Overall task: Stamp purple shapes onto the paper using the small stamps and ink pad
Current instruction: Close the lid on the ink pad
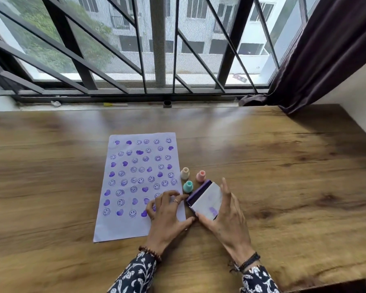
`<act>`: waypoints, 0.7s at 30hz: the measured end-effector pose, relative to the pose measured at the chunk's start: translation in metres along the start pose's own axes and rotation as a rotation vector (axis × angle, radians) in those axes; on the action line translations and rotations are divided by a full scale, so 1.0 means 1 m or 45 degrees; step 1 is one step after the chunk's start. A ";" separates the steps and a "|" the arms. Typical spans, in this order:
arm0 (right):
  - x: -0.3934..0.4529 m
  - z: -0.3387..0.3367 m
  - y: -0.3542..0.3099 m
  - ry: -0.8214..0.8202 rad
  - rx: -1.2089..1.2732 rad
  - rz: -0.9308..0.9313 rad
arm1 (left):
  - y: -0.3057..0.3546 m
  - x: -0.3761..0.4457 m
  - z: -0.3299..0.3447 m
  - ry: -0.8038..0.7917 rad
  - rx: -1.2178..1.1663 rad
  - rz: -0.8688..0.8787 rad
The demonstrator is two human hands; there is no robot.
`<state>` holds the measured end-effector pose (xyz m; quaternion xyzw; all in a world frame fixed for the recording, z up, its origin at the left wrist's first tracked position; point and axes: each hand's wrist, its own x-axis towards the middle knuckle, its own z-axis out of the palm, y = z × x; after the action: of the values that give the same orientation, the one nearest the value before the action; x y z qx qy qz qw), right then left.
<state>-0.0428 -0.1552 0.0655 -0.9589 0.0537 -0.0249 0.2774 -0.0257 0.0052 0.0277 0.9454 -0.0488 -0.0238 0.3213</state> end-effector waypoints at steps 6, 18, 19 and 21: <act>0.003 0.006 0.001 -0.006 -0.029 -0.025 | 0.000 0.000 0.000 0.006 -0.004 0.017; 0.021 0.010 0.004 -0.005 -0.142 0.022 | -0.002 0.000 0.001 0.004 -0.004 0.036; 0.023 0.009 0.003 -0.015 -0.139 0.019 | -0.002 0.000 0.001 0.005 -0.003 0.034; 0.026 0.008 0.002 -0.023 -0.128 0.002 | -0.002 0.000 0.002 0.005 0.005 0.035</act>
<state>-0.0166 -0.1560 0.0582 -0.9718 0.0533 -0.0133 0.2292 -0.0255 0.0060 0.0251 0.9453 -0.0613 -0.0174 0.3200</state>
